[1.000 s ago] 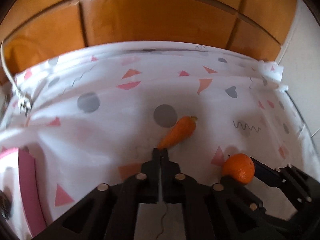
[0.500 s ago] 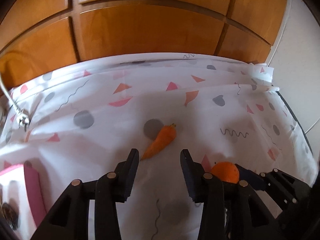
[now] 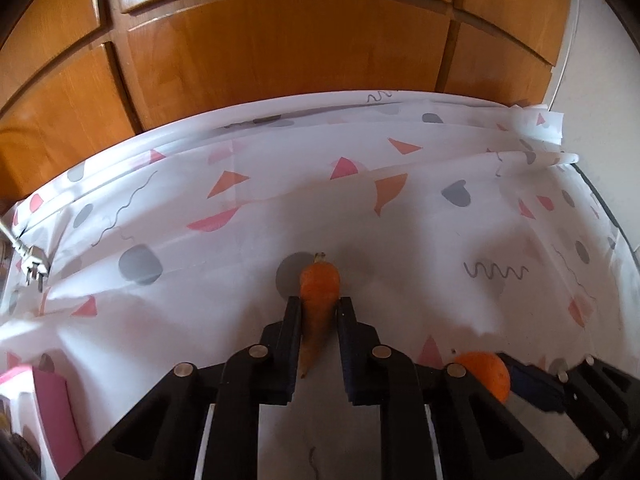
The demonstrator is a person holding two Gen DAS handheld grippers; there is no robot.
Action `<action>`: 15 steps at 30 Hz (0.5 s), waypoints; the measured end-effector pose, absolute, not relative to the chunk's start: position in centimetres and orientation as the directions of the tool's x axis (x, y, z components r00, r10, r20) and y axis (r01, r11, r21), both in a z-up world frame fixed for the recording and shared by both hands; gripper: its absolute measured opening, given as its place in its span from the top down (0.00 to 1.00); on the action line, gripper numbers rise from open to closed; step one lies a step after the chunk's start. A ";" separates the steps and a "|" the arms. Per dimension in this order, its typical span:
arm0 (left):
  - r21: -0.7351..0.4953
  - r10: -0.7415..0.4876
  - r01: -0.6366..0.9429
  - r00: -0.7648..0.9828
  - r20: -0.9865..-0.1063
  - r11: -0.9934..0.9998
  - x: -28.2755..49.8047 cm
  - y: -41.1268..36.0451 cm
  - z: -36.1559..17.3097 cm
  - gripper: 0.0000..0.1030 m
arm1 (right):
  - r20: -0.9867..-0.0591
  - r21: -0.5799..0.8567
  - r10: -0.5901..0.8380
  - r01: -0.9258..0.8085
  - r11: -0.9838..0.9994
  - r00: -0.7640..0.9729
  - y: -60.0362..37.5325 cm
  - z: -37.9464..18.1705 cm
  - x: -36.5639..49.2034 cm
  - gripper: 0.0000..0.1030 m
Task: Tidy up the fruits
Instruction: 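Grasp the orange with the right tool while the left tool grasps the carrot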
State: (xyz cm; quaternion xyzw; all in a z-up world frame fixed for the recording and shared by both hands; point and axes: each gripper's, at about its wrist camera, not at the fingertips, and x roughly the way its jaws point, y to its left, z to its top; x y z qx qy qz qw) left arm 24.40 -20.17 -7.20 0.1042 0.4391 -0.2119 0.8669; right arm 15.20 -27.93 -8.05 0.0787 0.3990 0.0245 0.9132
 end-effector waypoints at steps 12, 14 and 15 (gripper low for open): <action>-0.099 -0.249 0.278 0.582 -0.774 0.956 16.6 -13.4 -3.7 0.83 | -0.734 0.146 0.114 -0.009 0.989 0.669 -27.6 -7.9 15.0 0.62; -0.100 -0.237 0.254 0.597 -0.766 0.962 15.4 -12.4 -3.2 0.83 | -0.737 0.144 0.119 -0.018 0.989 0.665 -27.3 -7.8 14.6 0.62; -0.107 -0.236 0.242 0.603 -0.762 0.964 14.8 -11.9 -3.1 0.83 | -0.737 0.143 0.122 -0.024 0.989 0.664 -27.1 -7.7 14.5 0.62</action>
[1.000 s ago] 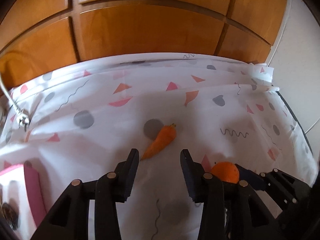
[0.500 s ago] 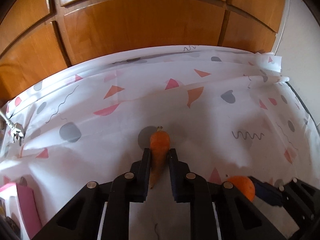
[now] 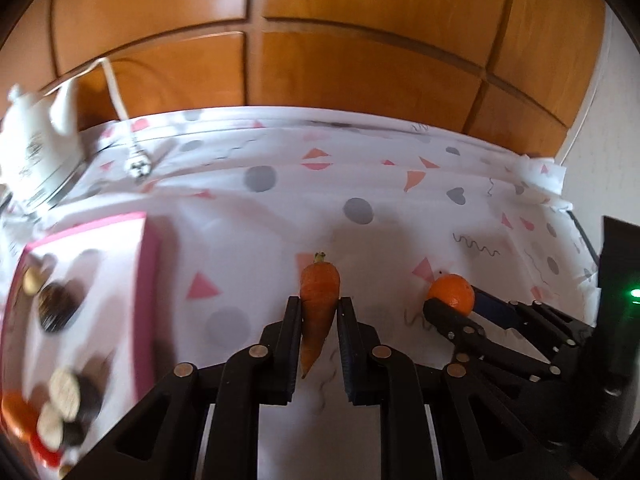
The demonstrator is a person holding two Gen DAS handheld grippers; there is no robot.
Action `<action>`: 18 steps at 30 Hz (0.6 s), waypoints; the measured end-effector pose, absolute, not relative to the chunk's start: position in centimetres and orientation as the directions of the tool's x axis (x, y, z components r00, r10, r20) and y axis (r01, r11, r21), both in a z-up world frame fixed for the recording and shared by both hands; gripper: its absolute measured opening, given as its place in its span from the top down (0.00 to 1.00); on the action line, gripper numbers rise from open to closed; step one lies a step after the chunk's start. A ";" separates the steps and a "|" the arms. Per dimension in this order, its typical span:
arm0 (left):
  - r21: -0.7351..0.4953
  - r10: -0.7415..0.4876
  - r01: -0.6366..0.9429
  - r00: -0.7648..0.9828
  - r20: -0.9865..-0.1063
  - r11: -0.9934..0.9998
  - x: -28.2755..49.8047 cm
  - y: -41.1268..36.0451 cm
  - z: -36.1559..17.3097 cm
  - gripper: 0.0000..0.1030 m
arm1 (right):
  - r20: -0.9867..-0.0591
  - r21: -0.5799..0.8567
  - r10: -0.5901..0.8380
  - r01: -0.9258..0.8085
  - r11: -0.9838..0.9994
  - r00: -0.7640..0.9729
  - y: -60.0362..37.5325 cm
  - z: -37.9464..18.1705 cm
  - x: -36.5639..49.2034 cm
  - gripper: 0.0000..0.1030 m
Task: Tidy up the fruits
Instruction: 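Grasp the orange with the right tool while the left tool grasps the carrot, then release the carrot into the pink tray with the left tool while the right tool releases the orange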
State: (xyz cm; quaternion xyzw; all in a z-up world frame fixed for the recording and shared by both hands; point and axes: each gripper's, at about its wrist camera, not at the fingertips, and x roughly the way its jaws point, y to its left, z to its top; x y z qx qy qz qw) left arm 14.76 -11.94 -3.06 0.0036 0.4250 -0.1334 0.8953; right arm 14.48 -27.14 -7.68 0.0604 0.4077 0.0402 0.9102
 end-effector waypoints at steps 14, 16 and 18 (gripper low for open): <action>-0.113 -0.215 0.196 0.658 -0.722 0.974 9.4 -7.9 -1.6 0.83 | -0.748 0.098 0.140 -0.101 0.990 0.649 -23.1 -7.4 11.3 0.62; -0.110 -0.212 0.192 0.669 -0.713 0.975 8.9 -7.3 -1.2 0.83 | -0.748 0.085 0.133 -0.105 0.991 0.650 -22.7 -7.4 11.0 0.62; -0.111 -0.210 0.187 0.677 -0.705 0.976 8.3 -6.6 -0.9 0.83 | -0.749 0.074 0.125 -0.105 0.992 0.651 -22.4 -7.4 10.8 0.62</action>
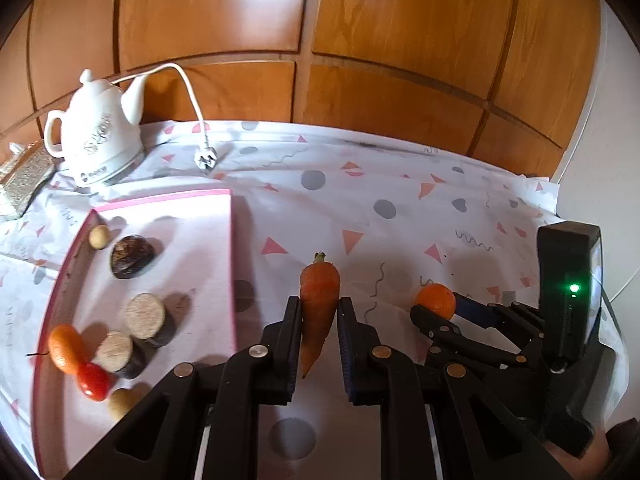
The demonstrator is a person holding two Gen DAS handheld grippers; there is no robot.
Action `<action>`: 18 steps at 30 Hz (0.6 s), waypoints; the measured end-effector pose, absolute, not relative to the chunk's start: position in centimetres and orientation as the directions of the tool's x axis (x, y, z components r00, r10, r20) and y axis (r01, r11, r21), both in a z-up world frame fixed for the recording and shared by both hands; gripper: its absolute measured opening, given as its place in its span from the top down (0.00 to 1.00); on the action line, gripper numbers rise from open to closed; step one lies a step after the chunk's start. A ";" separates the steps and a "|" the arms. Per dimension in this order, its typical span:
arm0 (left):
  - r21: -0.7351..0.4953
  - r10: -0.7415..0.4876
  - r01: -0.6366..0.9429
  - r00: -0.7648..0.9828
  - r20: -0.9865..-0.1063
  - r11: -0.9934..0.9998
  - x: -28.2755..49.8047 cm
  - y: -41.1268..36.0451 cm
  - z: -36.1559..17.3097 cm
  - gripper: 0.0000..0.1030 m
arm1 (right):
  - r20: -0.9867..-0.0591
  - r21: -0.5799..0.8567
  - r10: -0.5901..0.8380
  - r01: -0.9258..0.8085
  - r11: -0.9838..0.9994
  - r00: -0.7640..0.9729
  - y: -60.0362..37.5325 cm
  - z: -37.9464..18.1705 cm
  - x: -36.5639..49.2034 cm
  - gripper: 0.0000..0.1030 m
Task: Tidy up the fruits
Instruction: 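Release the carrot into the pink tray with the left tool while the right tool releases the orange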
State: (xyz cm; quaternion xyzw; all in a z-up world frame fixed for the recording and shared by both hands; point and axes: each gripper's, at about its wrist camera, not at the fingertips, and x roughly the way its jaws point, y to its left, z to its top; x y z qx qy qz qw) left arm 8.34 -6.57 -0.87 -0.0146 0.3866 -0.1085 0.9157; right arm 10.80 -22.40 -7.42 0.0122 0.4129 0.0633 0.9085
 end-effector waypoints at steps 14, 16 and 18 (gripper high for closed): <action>-0.140 -0.157 0.083 0.716 -0.680 0.987 6.3 0.2 -0.2 0.83 | -0.747 0.035 0.150 -0.188 0.982 0.648 -18.0 -6.4 10.2 0.63; -0.149 -0.147 0.061 0.718 -0.681 0.987 6.1 1.3 -0.3 0.83 | -0.746 0.046 0.165 -0.198 0.979 0.646 -17.6 -6.2 10.0 0.63; -0.153 -0.132 0.036 0.719 -0.683 0.988 5.8 2.5 -0.5 0.83 | -0.742 0.051 0.176 -0.207 0.977 0.647 -17.3 -6.0 9.8 0.63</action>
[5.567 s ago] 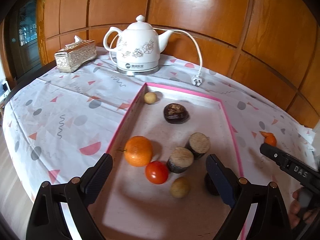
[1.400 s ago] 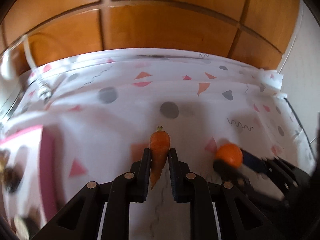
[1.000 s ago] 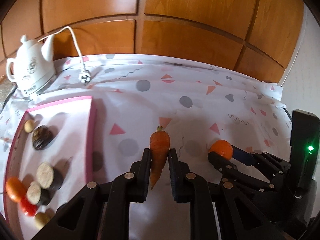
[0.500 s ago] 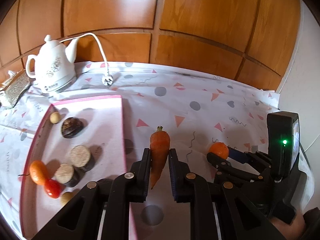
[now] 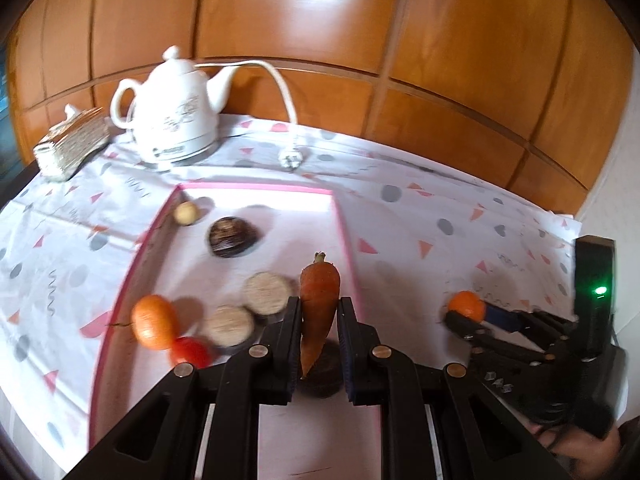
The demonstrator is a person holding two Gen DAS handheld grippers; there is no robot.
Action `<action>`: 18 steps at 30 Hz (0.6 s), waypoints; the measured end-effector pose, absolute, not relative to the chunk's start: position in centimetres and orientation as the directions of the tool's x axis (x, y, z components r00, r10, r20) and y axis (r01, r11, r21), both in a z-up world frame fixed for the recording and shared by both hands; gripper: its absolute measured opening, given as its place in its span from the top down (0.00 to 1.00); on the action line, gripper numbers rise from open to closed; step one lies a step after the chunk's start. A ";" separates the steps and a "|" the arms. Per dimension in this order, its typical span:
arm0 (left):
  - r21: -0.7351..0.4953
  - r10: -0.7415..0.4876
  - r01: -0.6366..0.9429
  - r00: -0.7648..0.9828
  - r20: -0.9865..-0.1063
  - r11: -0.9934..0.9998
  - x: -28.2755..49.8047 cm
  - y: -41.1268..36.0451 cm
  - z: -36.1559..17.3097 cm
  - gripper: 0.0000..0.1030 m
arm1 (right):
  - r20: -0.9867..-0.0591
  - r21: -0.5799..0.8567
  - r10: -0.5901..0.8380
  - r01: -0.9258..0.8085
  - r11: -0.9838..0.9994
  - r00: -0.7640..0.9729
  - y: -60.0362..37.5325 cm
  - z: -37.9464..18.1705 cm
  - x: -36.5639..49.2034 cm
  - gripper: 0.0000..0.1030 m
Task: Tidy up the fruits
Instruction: 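Release the carrot into the pink tray with the left tool while the right tool releases the orange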
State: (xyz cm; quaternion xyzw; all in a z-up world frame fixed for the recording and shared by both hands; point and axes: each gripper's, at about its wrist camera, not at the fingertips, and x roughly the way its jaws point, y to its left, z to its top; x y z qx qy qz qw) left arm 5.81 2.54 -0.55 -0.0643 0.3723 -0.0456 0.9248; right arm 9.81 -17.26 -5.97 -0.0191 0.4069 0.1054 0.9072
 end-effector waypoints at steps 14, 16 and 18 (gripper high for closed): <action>-0.165 -0.017 -0.136 0.721 -0.693 0.977 3.6 10.0 -1.7 0.83 | -0.671 0.147 0.377 -0.384 0.912 0.639 -11.2 -1.9 8.8 0.63; -0.154 -0.005 -0.141 0.723 -0.691 0.978 3.2 10.1 -1.7 0.83 | -0.669 0.142 0.395 -0.413 0.899 0.630 -9.8 -1.6 8.9 0.63; -0.154 -0.005 -0.141 0.722 -0.692 0.978 3.0 10.1 -1.8 0.83 | -0.669 0.145 0.412 -0.434 0.889 0.618 -8.6 -1.5 9.2 0.63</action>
